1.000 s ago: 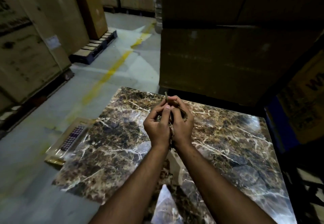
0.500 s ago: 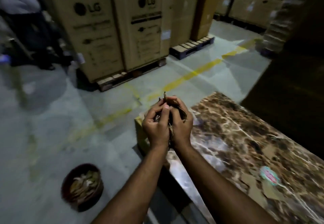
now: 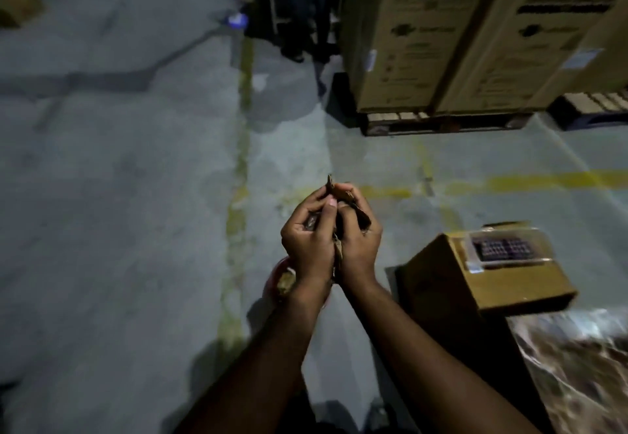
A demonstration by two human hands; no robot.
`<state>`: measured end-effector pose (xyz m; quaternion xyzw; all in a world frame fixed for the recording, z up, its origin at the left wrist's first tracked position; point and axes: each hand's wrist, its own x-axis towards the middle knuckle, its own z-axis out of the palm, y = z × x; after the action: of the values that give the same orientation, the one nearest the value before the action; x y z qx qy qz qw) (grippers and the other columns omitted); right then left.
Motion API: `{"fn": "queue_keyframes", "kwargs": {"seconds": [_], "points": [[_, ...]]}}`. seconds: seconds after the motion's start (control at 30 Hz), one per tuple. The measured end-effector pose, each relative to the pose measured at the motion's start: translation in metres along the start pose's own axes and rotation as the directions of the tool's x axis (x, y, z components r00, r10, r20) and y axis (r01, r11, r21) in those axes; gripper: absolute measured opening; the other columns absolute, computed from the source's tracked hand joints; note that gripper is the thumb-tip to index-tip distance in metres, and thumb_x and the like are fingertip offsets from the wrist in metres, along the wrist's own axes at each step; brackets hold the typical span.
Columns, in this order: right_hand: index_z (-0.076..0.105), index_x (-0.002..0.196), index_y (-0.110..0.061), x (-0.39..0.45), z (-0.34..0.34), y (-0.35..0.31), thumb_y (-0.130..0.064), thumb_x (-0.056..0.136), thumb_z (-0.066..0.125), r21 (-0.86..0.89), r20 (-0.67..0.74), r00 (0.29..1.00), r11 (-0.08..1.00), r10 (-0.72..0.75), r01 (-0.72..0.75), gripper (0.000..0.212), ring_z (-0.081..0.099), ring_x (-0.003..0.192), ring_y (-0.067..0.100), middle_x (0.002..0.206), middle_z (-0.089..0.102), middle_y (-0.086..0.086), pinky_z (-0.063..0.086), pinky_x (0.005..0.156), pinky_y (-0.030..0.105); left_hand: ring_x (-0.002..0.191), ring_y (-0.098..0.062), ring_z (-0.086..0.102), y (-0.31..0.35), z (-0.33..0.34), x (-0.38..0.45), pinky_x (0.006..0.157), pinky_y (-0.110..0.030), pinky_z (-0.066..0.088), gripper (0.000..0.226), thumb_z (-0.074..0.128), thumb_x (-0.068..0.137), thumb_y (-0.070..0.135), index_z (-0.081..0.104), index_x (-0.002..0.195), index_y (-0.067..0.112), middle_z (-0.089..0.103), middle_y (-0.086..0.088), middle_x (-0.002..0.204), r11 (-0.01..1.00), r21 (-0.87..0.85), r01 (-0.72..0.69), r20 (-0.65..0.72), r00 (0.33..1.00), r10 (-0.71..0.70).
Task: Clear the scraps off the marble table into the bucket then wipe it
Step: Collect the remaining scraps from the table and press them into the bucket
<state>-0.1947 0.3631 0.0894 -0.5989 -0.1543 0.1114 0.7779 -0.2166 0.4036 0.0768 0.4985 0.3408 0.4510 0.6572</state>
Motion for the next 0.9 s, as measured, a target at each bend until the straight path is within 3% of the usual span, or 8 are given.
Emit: {"fn": "queue_keyframes", "kwargs": {"seconds": [0.2,0.33,0.5,0.57,0.7,0.8,0.9], "points": [[0.069,0.111,0.001,0.018,0.051,0.057,0.01,0.099,0.047,-0.032,0.144,0.984,0.995,0.103,-0.099,0.027,0.069,0.1,0.016,0.103,0.073,0.006,0.054,0.085,0.026,0.105,-0.012,0.071,-0.037,-0.043,0.053,0.087,-0.027,0.056,0.013,0.068,0.091,0.001,0.076,0.101,0.004,0.077,0.008,0.103,0.999,0.006,0.043,-0.161,0.986,-0.041],[0.068,0.112,0.004,0.034,0.06,0.12,0.01,0.099,0.046,-0.092,0.186,0.964,0.981,0.188,-0.173,0.026,0.07,0.1,0.019,0.104,0.073,0.009,0.055,0.086,0.029,0.103,-0.001,0.069,-0.087,-0.059,0.08,0.083,-0.02,0.054,0.014,0.067,0.092,0.006,0.077,0.102,0.005,0.074,0.017,0.101,0.986,0.143,0.083,-0.234,0.971,-0.048],[0.07,0.115,-0.001,0.057,0.041,0.267,0.006,0.1,0.048,-0.179,0.178,0.932,0.942,0.315,-0.284,0.027,0.071,0.104,0.024,0.106,0.075,0.006,0.056,0.092,0.038,0.105,-0.01,0.07,-0.225,-0.087,0.115,0.089,-0.038,0.058,0.019,0.068,0.088,0.027,0.075,0.099,0.04,0.075,0.012,0.107,0.961,0.206,0.182,-0.291,0.949,-0.118],[0.07,0.116,-0.002,0.06,0.03,0.321,0.002,0.098,0.051,-0.202,0.147,0.927,0.928,0.344,-0.312,0.027,0.07,0.107,0.026,0.11,0.075,0.009,0.055,0.099,0.047,0.103,-0.012,0.071,-0.28,-0.099,0.123,0.09,-0.041,0.057,0.018,0.067,0.088,0.032,0.074,0.098,0.046,0.076,0.01,0.106,0.944,0.26,0.201,-0.298,0.947,-0.119],[0.072,0.114,-0.018,0.063,-0.005,0.458,-0.007,0.093,0.05,-0.241,0.14,0.91,0.905,0.39,-0.351,0.032,0.069,0.111,0.025,0.113,0.075,0.004,0.052,0.104,0.051,0.099,-0.011,0.07,-0.419,-0.122,0.13,0.089,-0.029,0.054,0.013,0.067,0.09,0.018,0.072,0.095,0.029,0.075,0.002,0.102,0.942,0.238,0.235,-0.362,0.922,-0.138],[0.066,0.124,-0.009,0.064,-0.029,0.535,-0.018,0.093,0.047,-0.263,0.139,0.898,0.89,0.418,-0.373,0.037,0.065,0.119,0.028,0.125,0.07,0.013,0.048,0.108,0.05,0.098,-0.007,0.069,-0.493,-0.132,0.132,0.087,-0.018,0.05,0.008,0.065,0.093,0.01,0.071,0.096,0.015,0.074,0.001,0.101,0.935,0.278,0.22,-0.333,0.935,-0.121],[0.058,0.133,-0.01,0.063,-0.052,0.594,-0.033,0.094,0.044,-0.358,0.267,0.864,0.876,0.427,-0.322,0.047,0.063,0.12,0.027,0.13,0.066,0.012,0.049,0.106,0.049,0.102,-0.016,0.068,-0.553,-0.151,0.133,0.092,-0.028,0.052,0.015,0.059,0.095,0.01,0.072,0.097,0.016,0.073,-0.004,0.105,0.921,0.327,0.211,-0.307,0.946,-0.108]]}}
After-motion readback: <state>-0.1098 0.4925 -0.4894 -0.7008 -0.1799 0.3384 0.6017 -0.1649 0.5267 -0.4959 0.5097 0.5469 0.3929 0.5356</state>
